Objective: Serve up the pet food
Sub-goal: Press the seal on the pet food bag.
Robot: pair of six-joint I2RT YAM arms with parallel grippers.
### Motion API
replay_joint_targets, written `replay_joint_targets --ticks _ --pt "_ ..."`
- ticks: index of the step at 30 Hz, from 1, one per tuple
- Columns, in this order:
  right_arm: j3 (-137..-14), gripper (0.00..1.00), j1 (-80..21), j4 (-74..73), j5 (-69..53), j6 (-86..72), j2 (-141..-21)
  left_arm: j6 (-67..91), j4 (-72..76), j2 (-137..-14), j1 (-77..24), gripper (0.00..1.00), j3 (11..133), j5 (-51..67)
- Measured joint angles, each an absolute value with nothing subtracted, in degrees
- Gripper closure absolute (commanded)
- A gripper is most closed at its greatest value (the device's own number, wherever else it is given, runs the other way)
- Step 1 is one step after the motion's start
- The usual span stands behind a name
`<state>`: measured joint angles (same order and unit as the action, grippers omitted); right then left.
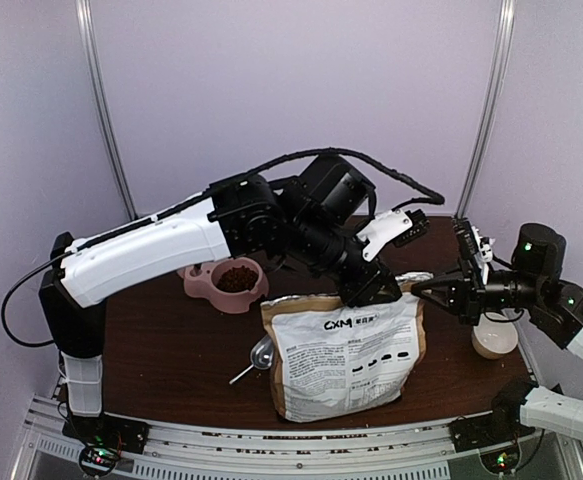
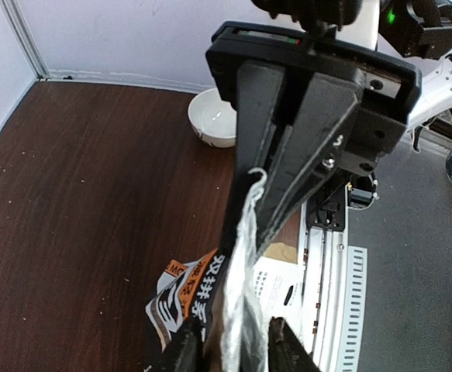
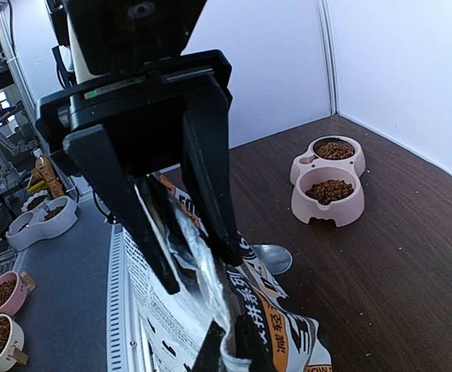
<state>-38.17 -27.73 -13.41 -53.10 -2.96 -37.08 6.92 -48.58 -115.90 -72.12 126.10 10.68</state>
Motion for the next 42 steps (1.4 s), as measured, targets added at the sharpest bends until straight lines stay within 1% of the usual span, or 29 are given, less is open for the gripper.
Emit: replay_joint_targets --ticks 3,4,7,22,26,29,32,37,39,42 --pt "-38.0 1.00 -27.7 -13.5 -53.1 -3.0 -36.6 6.7 -49.0 -115.9 -72.2 0.97 126.1 10.7" --pt "-38.0 1.00 -27.7 -13.5 -53.1 -3.0 -36.6 6.6 -49.1 -115.9 -72.2 1.00 126.1 10.7" --pt "-37.8 0.98 -27.7 -13.1 -53.4 -3.3 -36.7 6.2 -49.5 -115.9 -72.3 1.00 126.1 10.7" --pt "-37.3 0.78 -28.1 -7.9 -56.6 -5.4 -39.1 5.9 -50.8 -116.0 -72.4 1.00 127.0 10.2" --pt "-37.3 0.75 -28.6 -7.7 -57.1 -5.6 -40.4 5.9 -50.9 -116.0 -72.4 1.00 127.0 10.2" --pt "-37.4 0.74 -29.1 -7.2 -57.2 -5.8 -40.8 5.8 -50.9 -116.0 -72.4 1.00 127.0 10.2" --pt "-37.4 0.75 -29.7 -6.3 -57.3 -6.0 -41.2 5.8 -50.9 -116.0 -72.4 1.00 127.0 10.2" --pt "-37.5 0.84 -30.7 -5.1 -57.4 -6.3 -42.6 5.8 -51.0 -116.0 -72.4 1.00 127.0 10.3" --pt "-37.6 0.89 -30.9 -4.8 -57.4 -6.3 -43.1 5.8 -51.0 -116.0 -72.4 1.00 127.0 10.3" --pt "-37.7 0.99 -31.0 -4.5 -57.6 -6.3 -43.2 5.8 -51.1 -116.0 -72.4 1.00 127.0 10.2"
